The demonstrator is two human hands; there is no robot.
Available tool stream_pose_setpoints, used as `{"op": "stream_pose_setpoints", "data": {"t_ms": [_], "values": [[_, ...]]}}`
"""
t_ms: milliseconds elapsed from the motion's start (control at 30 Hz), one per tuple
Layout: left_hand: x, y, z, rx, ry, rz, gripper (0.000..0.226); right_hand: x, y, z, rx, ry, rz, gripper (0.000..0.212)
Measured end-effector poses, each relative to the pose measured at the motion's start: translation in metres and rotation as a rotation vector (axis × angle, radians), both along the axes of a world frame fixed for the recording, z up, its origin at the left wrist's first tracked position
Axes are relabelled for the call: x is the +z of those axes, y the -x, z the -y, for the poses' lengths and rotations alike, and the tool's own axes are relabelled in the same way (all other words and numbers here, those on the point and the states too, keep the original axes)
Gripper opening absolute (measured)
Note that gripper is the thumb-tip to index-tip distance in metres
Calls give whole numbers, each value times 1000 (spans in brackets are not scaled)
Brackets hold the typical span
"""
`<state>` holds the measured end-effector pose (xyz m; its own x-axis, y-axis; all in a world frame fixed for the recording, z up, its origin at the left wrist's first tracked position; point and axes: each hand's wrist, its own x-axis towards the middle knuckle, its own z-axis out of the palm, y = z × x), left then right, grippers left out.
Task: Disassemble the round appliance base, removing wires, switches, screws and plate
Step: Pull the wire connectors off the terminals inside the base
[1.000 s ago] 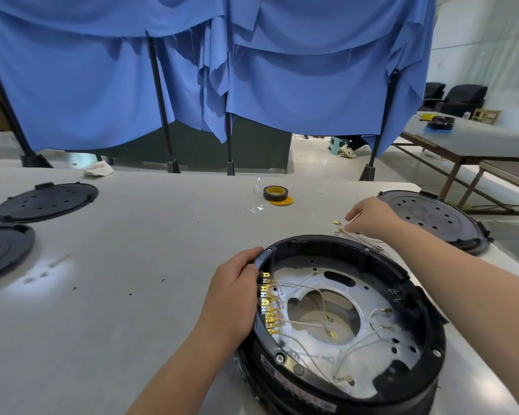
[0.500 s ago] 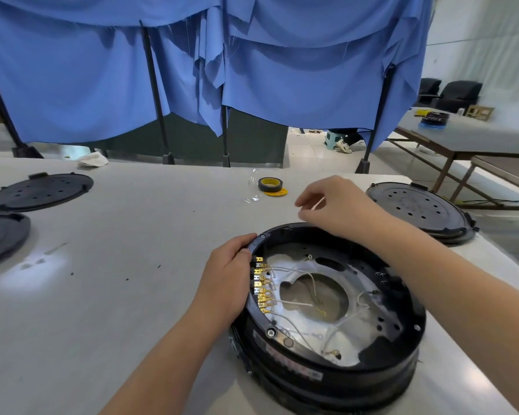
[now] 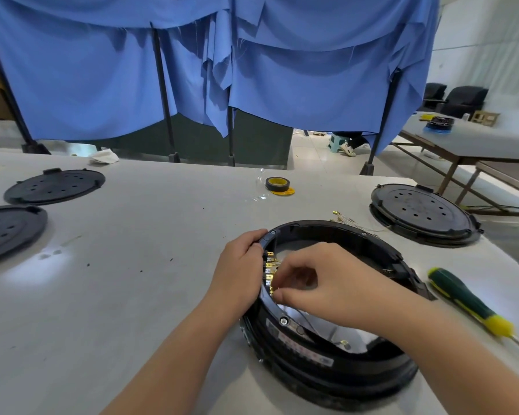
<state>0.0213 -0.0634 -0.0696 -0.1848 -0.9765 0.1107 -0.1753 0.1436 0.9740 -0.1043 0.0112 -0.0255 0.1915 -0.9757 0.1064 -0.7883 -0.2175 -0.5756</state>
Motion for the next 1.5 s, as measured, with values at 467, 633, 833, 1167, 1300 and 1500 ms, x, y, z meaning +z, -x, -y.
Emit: {"op": "stream_pose_setpoints", "data": {"t_ms": [467, 633, 833, 1167, 1300, 1500], "values": [[-1, 0, -1, 5, 8, 15, 37, -18, -3, -1, -92, 74, 28, 3], [-2, 0, 0, 4, 7, 13, 36, -18, -5, -2, -87, 83, 21, 7], [-1, 1, 0, 4, 10, 7, 37, -17, -5, -1, -84, 83, 27, 12], [0, 0, -2, 10, -5, -12, 35, -18, -7, -3, -101, 88, 22, 25], [0, 1, -1, 6, -6, -15, 34, -15, 4, -2, -125, 40, 87, 21], [1, 1, -2, 5, 3, -11, 35, -17, 4, -2, -115, 3, 94, 6]]}}
